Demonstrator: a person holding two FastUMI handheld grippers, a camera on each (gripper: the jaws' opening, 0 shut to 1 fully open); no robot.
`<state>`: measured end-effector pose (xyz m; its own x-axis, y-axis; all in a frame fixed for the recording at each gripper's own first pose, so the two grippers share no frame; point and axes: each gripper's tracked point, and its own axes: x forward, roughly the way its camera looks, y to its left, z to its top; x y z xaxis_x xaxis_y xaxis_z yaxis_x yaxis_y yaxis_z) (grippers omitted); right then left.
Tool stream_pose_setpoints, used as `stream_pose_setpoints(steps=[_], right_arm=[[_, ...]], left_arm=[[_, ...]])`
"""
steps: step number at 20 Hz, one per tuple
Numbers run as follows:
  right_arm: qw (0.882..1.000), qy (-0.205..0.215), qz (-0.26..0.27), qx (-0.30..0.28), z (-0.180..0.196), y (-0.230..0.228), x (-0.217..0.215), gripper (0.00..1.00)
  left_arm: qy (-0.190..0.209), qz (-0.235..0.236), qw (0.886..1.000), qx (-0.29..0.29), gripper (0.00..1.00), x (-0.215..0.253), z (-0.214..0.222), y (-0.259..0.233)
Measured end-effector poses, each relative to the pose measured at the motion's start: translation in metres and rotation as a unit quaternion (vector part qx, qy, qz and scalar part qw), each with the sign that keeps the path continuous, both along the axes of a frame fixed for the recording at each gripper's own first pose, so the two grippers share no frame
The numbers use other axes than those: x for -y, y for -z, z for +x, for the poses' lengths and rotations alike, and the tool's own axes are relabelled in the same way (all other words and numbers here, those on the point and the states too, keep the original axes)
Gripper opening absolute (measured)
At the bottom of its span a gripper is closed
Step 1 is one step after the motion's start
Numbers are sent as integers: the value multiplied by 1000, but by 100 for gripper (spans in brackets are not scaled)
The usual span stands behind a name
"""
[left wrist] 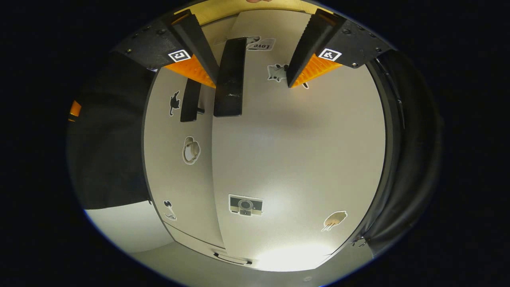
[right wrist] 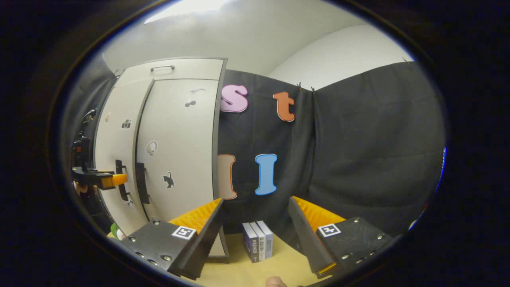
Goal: Grasp the bottle in the cabinet with the left hand and place it on the coaster, then close the right door with the right hand and the left door with the left hand.
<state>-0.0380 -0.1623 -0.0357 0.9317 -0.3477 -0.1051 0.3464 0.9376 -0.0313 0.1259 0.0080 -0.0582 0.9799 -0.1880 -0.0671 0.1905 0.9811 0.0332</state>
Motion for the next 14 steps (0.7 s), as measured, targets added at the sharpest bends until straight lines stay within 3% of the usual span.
stream_pose_setpoints(steps=[14], right_arm=[[1000,0,3,-6,16,10,-1,96]], left_arm=[[-3,9,1000,-2,100,-1,10,1]])
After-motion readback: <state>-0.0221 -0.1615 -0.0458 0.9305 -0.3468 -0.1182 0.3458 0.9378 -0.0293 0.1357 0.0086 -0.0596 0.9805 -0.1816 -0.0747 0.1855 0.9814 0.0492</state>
